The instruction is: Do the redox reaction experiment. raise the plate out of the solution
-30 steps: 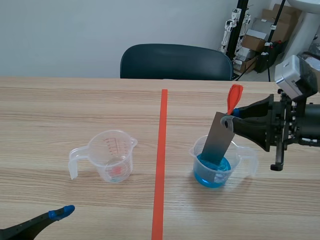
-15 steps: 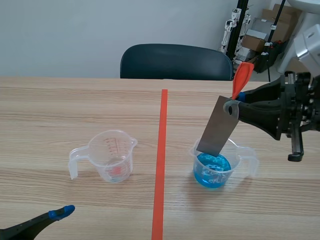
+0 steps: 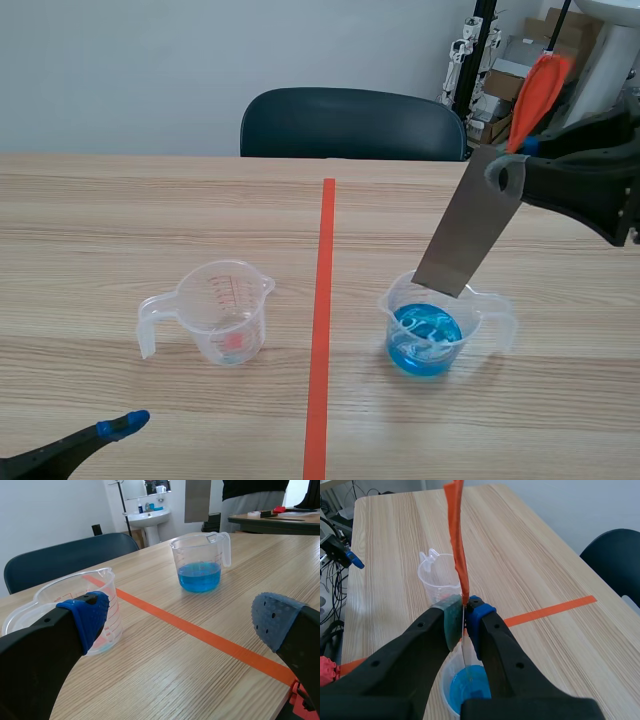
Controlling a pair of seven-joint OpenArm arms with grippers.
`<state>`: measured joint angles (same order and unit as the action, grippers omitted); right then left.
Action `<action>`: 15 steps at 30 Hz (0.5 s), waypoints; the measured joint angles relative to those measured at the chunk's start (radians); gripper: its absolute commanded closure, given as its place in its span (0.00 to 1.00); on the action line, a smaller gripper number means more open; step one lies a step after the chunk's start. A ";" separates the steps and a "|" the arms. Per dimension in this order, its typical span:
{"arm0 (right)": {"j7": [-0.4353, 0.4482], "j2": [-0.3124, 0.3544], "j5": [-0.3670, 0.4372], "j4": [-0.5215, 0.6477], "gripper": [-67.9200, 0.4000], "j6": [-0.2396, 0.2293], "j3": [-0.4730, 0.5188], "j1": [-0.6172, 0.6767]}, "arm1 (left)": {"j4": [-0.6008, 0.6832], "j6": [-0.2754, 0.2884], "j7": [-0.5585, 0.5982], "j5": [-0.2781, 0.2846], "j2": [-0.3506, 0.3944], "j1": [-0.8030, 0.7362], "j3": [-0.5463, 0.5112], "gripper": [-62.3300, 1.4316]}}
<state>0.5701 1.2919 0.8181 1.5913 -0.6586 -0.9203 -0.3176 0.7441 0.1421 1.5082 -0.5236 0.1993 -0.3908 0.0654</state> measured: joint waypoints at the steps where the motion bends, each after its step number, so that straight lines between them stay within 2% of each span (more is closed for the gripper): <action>1: -0.004 0.014 0.009 0.013 0.99 0.000 0.000 0.000 | 0.000 0.000 0.000 0.000 0.000 0.000 0.000 0.03; 9: -0.021 0.102 0.069 0.084 0.99 0.000 0.000 0.000 | 0.000 0.000 0.000 0.000 0.000 0.000 0.000 0.03; 15: -0.057 0.113 0.114 0.103 0.99 0.008 0.000 0.000 | 0.000 0.000 0.000 0.000 0.000 0.000 0.000 0.03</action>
<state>0.5129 1.4052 0.9325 1.6943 -0.6502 -0.9203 -0.3176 0.7441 0.1421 1.5082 -0.5236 0.1997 -0.3908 0.0654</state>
